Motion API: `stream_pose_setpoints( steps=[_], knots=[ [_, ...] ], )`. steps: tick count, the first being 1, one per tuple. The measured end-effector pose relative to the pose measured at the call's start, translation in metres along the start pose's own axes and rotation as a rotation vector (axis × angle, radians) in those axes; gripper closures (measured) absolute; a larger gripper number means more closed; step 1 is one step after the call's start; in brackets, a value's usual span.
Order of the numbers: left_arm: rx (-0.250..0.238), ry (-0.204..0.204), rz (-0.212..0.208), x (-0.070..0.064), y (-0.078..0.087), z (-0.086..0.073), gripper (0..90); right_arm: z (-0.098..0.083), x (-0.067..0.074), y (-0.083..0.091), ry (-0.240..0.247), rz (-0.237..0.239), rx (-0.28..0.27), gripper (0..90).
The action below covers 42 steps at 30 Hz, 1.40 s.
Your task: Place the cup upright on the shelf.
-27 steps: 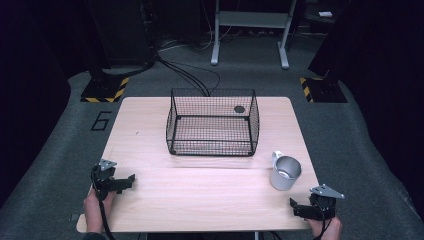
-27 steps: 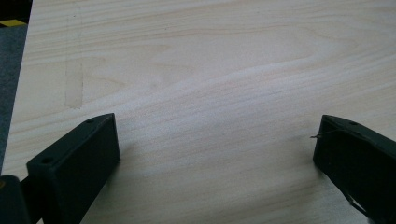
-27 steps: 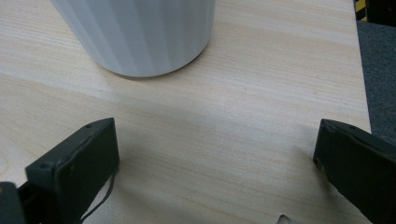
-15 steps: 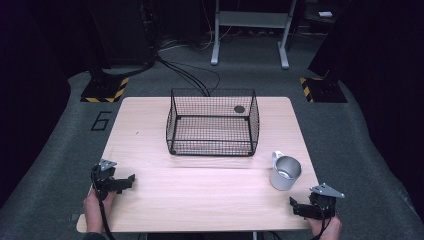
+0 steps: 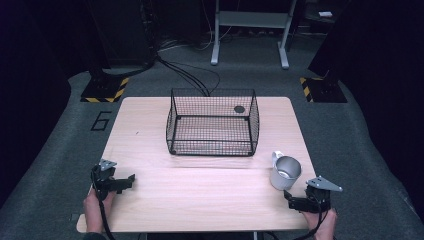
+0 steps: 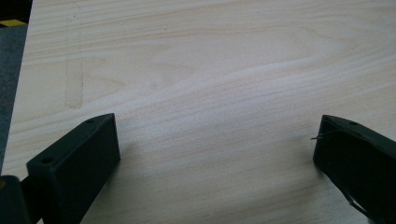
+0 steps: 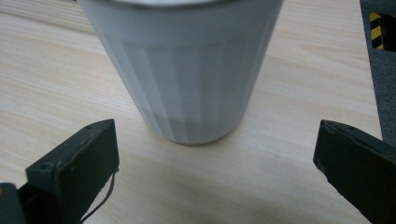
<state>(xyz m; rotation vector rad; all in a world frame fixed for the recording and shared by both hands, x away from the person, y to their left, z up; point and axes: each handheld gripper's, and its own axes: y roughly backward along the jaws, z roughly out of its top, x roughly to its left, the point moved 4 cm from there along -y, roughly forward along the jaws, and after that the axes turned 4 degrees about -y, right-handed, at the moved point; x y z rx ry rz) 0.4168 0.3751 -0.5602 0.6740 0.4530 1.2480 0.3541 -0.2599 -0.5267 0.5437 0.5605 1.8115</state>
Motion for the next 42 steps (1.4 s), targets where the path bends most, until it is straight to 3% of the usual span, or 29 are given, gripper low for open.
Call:
stream_pose_setpoints(
  steps=[7,20,34,42],
  knots=[
    [0.0,0.0,0.0,0.0,0.0,0.0,0.4,0.015,0.009,-0.003,0.005,0.039,-0.03,0.0],
    [0.001,0.001,0.0,0.0,0.0,0.0,0.4,0.038,0.018,-0.018,0.01,0.037,-0.058,0.0],
    [0.0,0.001,0.0,0.0,0.0,0.0,0.4,0.043,0.018,-0.028,-0.006,0.014,-0.072,0.3],
    [0.0,0.0,0.0,0.0,0.0,0.0,0.4,0.044,0.019,-0.03,0.002,0.002,-0.088,6.3]
  ],
)
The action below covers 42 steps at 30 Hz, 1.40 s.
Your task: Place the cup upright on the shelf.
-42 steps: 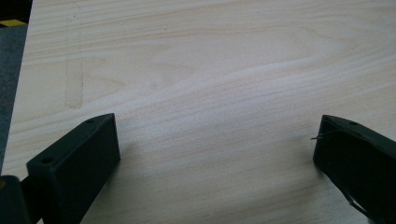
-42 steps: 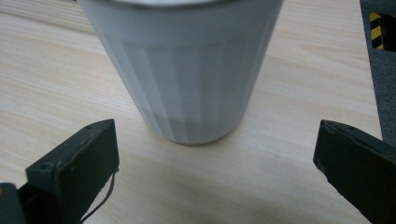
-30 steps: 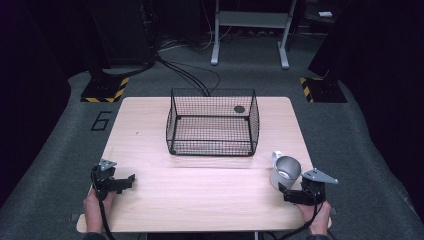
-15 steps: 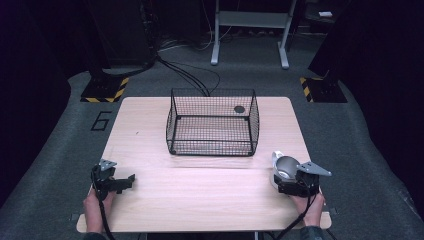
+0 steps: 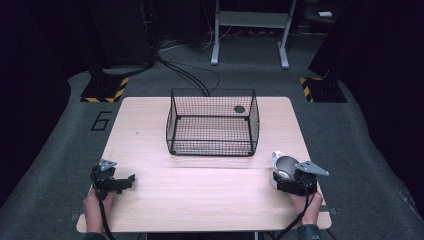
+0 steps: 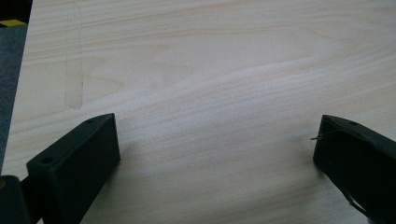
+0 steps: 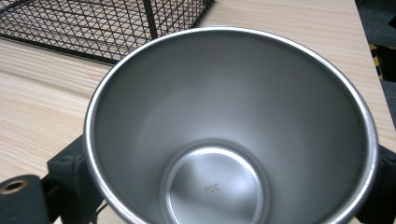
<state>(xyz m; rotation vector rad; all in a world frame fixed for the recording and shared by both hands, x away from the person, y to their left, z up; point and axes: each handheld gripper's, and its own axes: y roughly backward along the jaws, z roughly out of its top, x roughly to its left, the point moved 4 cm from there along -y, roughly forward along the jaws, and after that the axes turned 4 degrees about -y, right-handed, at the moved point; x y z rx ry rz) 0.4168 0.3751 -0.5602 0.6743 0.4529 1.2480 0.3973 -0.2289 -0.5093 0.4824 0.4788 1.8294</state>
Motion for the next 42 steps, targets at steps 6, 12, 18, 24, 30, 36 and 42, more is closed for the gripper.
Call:
stream_pose_setpoints(
  steps=[6,12,18,24,30,36,42],
  knots=[
    [0.0,0.001,0.0,0.0,0.0,0.0,0.4,0.0,0.0,0.001,0.021,-0.007,-0.01,6.9],
    [0.0,0.001,0.0,0.0,0.0,0.0,0.4,0.002,0.001,0.003,0.032,-0.003,-0.026,7.1],
    [0.0,0.001,0.0,0.0,0.0,0.0,0.4,0.006,0.001,0.008,0.026,-0.001,-0.027,7.2],
    [0.0,0.0,0.0,0.0,0.0,0.0,0.4,0.01,0.003,0.013,0.028,0.012,-0.027,7.2],
    [0.001,0.001,0.0,0.0,0.0,0.0,0.4,0.015,0.009,0.017,0.034,0.033,-0.031,7.3],
    [0.0,0.001,0.0,0.0,0.0,0.0,0.4,0.019,0.013,0.02,0.039,0.049,-0.037,7.3],
    [0.0,0.001,0.0,0.0,0.0,0.0,0.4,0.024,0.019,0.021,0.042,0.067,-0.041,7.3]
  ],
)
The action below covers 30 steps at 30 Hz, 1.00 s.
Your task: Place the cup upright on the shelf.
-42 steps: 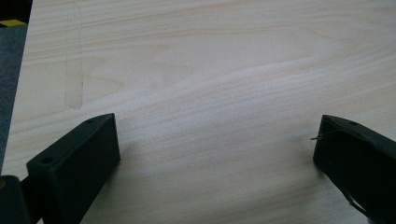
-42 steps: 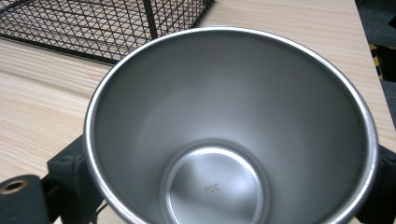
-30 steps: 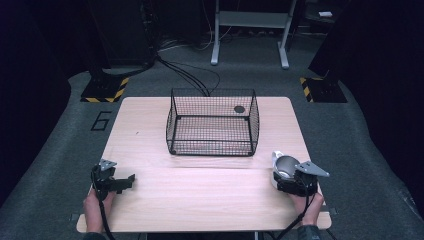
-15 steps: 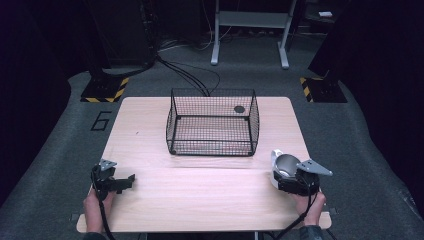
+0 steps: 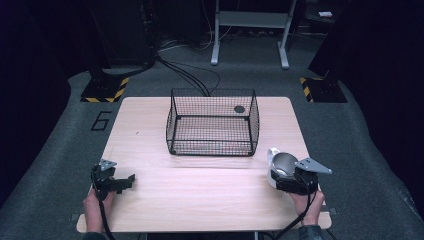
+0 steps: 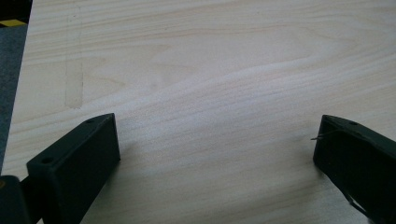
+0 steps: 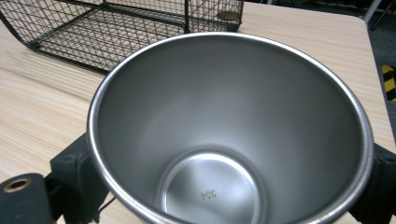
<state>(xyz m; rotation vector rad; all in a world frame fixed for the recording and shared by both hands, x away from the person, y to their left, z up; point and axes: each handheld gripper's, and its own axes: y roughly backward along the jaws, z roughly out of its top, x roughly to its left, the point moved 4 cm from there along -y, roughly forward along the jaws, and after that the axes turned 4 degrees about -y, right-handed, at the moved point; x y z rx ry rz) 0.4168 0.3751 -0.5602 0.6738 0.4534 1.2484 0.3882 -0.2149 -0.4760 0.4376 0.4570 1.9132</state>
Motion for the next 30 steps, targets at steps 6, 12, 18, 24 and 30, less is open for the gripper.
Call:
stream_pose_setpoints(
  steps=[6,12,18,24,30],
  knots=[
    [0.0,0.0,0.0,0.0,0.0,0.0,0.4,0.007,0.006,0.0,0.023,0.017,-0.002,7.3],
    [0.0,0.0,0.0,0.0,0.0,0.0,0.4,0.012,0.012,0.001,0.024,0.028,-0.005,7.3],
    [0.0,0.0,0.0,0.0,0.0,0.0,0.4,0.016,0.017,0.001,0.036,0.041,-0.006,7.3],
    [0.001,0.001,0.0,0.0,0.0,0.0,0.4,0.02,0.023,-0.001,0.038,0.055,-0.007,7.3],
    [0.0,0.0,0.0,0.0,0.0,0.0,0.4,0.026,0.029,-0.003,0.053,0.071,-0.011,7.3]
  ],
)
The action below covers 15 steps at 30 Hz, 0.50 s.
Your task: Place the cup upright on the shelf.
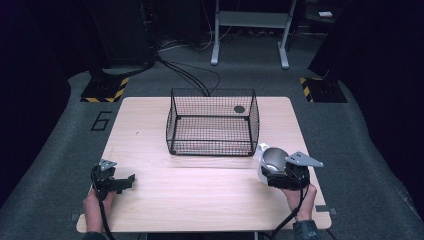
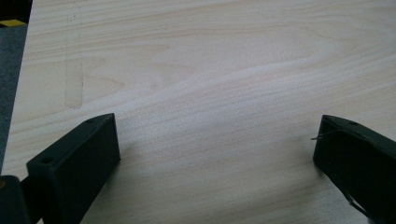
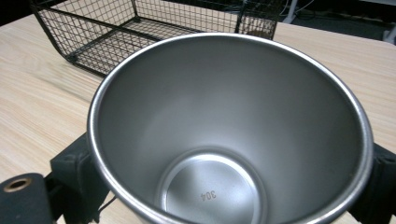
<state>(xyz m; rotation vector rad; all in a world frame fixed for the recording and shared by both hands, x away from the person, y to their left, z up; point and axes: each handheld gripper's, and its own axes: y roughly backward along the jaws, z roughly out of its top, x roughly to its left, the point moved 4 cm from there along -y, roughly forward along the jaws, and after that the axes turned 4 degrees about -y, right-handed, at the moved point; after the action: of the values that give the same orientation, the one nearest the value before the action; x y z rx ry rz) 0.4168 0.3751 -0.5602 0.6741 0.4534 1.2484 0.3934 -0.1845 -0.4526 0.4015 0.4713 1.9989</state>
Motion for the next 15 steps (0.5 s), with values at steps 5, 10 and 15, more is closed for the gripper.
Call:
stream_pose_setpoints(
  steps=[5,10,15],
  knots=[
    [0.0,0.0,0.0,0.0,0.0,0.0,0.4,0.006,0.006,-0.002,0.0,0.024,-0.004,7.3],
    [0.001,-0.001,0.0,0.0,0.0,0.0,0.4,0.011,0.011,-0.005,0.005,0.043,-0.002,7.3],
    [-0.005,0.0,0.002,0.0,0.0,0.0,0.4,0.019,0.017,-0.007,0.006,0.065,0.003,7.3]
  ],
)
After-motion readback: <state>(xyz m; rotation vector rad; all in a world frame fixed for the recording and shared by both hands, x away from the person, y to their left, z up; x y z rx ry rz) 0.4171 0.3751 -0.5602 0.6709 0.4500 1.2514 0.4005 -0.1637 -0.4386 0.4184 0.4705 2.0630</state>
